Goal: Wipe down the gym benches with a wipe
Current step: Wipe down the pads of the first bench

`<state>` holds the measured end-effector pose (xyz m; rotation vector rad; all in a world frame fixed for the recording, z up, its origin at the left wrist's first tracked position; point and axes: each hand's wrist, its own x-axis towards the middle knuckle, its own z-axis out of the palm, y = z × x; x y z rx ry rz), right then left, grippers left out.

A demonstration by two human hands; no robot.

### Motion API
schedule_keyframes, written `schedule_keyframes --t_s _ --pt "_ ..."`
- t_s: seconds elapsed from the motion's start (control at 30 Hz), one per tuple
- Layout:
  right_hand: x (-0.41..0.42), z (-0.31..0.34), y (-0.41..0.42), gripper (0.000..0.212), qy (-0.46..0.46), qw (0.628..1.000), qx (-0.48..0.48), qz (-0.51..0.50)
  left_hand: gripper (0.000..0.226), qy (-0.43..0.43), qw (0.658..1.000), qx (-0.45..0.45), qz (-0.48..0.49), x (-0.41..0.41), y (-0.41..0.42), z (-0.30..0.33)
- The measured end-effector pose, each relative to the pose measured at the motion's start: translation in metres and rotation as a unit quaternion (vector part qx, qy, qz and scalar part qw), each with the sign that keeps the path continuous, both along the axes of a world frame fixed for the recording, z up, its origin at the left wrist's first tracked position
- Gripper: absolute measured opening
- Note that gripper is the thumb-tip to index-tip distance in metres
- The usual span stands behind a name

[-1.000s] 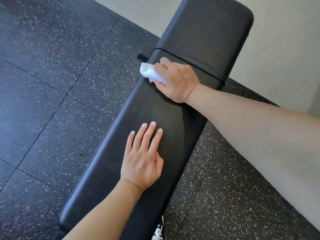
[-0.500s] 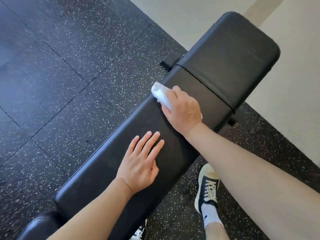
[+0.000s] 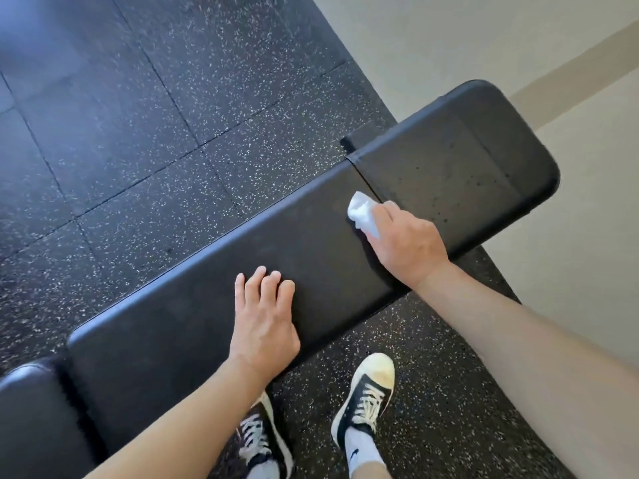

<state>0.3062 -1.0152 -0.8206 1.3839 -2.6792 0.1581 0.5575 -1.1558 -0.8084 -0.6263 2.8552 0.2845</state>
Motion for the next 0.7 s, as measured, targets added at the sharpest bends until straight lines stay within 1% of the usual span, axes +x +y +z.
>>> schedule_keyframes --t_s 0.13,0.2,0.33,0.43,0.5,0.53,0.63,0.7 --pt "0.005 0.001 -0.022 0.023 -0.054 0.998 -0.003 -0.035 0.051 0.005 1.000 0.000 0.029 -0.005 0.006 0.000" --pt "0.005 0.004 -0.041 0.022 -0.077 0.997 -0.012 -0.028 0.050 0.014 0.999 0.008 0.033 -0.003 0.005 0.001" --pt "0.008 0.005 -0.097 0.015 -0.086 0.996 0.004 -0.010 0.053 0.024 0.999 0.009 0.030 -0.003 0.004 -0.001" --pt "0.021 0.003 -0.126 0.018 -0.108 0.994 -0.010 -0.027 0.054 0.034 0.998 0.021 0.041 -0.001 0.006 -0.003" --pt "0.038 0.003 -0.120 0.022 -0.109 0.993 -0.019 -0.041 0.056 0.045 0.998 0.034 0.040 0.000 0.004 -0.004" --pt "0.051 0.002 -0.110 0.025 -0.106 0.994 -0.023 -0.027 0.057 0.046 0.997 0.040 0.038 0.001 0.002 -0.003" --pt "0.092 0.003 -0.061 0.035 -0.105 0.992 -0.018 0.061 0.055 0.038 0.997 0.052 0.036 0.005 -0.003 0.001" --pt "0.101 0.003 -0.022 0.036 -0.105 0.991 0.002 0.086 0.052 0.046 0.996 0.065 0.042 0.003 -0.006 0.006"
